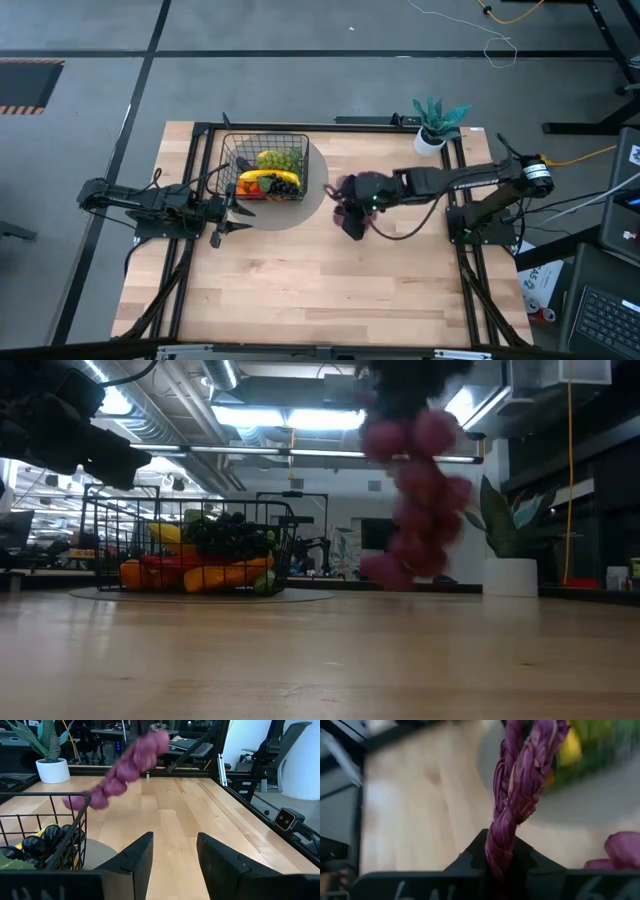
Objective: Build produce basket
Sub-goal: Put the violet garlic into the wire basket
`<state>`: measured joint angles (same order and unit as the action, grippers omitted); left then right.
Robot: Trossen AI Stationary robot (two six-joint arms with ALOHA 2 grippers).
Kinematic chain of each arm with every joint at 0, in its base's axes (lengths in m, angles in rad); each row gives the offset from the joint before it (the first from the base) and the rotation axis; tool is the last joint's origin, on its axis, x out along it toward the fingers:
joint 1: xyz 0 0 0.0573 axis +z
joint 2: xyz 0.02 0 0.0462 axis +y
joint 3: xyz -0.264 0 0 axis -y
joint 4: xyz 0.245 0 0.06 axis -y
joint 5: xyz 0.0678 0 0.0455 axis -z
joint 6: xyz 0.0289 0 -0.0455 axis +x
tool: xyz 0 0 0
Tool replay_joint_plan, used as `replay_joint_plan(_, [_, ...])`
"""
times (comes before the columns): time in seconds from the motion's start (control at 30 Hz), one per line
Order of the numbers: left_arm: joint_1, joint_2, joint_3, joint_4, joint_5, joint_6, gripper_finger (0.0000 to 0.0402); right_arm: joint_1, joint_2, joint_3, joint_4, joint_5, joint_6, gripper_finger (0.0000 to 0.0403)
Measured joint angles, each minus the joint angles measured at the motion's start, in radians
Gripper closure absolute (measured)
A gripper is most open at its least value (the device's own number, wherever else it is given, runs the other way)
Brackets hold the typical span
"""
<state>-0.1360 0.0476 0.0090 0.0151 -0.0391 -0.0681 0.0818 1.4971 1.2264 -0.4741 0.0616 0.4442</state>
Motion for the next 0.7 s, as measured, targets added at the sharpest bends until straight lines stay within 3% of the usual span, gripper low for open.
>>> replay_joint_plan(0.33, [0.0, 0.0, 0.0, 0.0, 0.0, 0.0, 0.0255, -0.004, -0.001, 0.27, 0.017, 0.001, -0.303, 0.0371])
replay_joint_plan(0.57, [0.0, 0.0, 0.0, 0.0, 0.0, 0.0, 0.0255, -0.065, 0.002, 0.292, 0.177, -0.004, -0.519, 0.0371])
replay_joint_plan(0.7, [0.0, 0.0, 0.0, 0.0, 0.0, 0.0, 0.0255, -0.134, 0.041, 0.291, 0.278, -0.012, -0.52, 0.0371])
